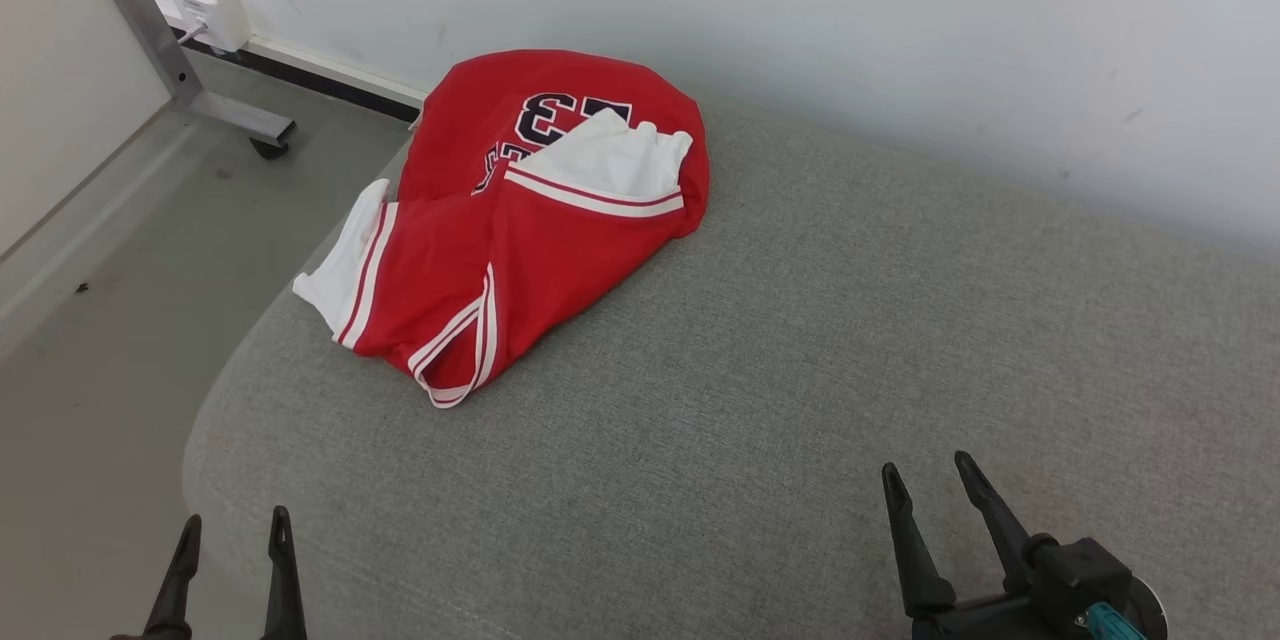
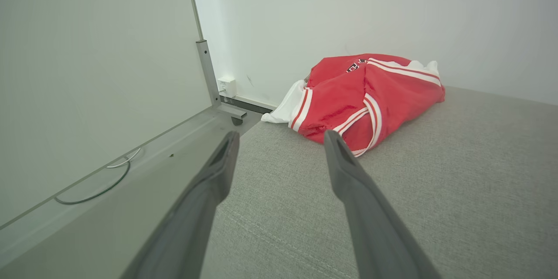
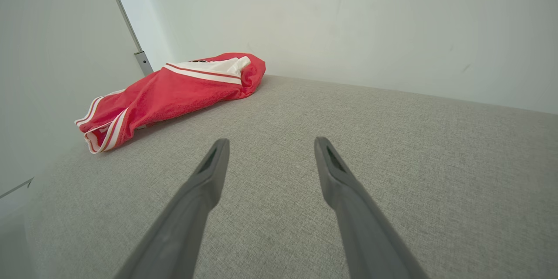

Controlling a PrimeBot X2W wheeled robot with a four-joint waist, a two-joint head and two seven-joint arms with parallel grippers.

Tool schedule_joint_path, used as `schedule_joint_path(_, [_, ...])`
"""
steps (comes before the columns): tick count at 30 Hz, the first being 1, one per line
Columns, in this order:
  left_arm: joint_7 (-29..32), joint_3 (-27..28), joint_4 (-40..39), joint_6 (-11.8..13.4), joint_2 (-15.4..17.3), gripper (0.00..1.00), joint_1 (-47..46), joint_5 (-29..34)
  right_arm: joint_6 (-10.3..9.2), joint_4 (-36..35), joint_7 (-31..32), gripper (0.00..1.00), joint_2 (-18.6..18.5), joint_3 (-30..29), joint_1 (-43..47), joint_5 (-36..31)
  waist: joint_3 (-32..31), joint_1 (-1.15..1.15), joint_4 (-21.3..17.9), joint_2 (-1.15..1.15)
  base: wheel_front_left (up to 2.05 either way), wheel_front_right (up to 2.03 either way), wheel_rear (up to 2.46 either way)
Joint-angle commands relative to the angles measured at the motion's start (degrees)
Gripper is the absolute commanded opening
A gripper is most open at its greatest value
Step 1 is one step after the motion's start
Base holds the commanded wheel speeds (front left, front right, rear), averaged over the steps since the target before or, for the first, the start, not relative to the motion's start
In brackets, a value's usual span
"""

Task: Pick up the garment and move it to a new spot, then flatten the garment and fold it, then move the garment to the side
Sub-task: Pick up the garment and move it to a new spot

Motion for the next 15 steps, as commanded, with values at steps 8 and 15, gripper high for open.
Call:
schedule_joint_path(8, [-0.20,1.97,0.11,0.64,-0.66,1.00,-0.62,-0.18,-0.12,0.40,-0.05,1.00,-0.82,0.83,-1.84,-0.21,1.03,-0.01,-2.00,0.00,0.00,0.00,0.00])
schedule_joint_path(15, [-0.20,3.32,0.50,0.13,2.17,1.00,-8.17,-2.06,-0.12,-0.77,-0.05,1.00,-2.53,0.18,-4.34,-1.05,5.59,-0.01,-8.10,0.00,0.00,0.00,0.00])
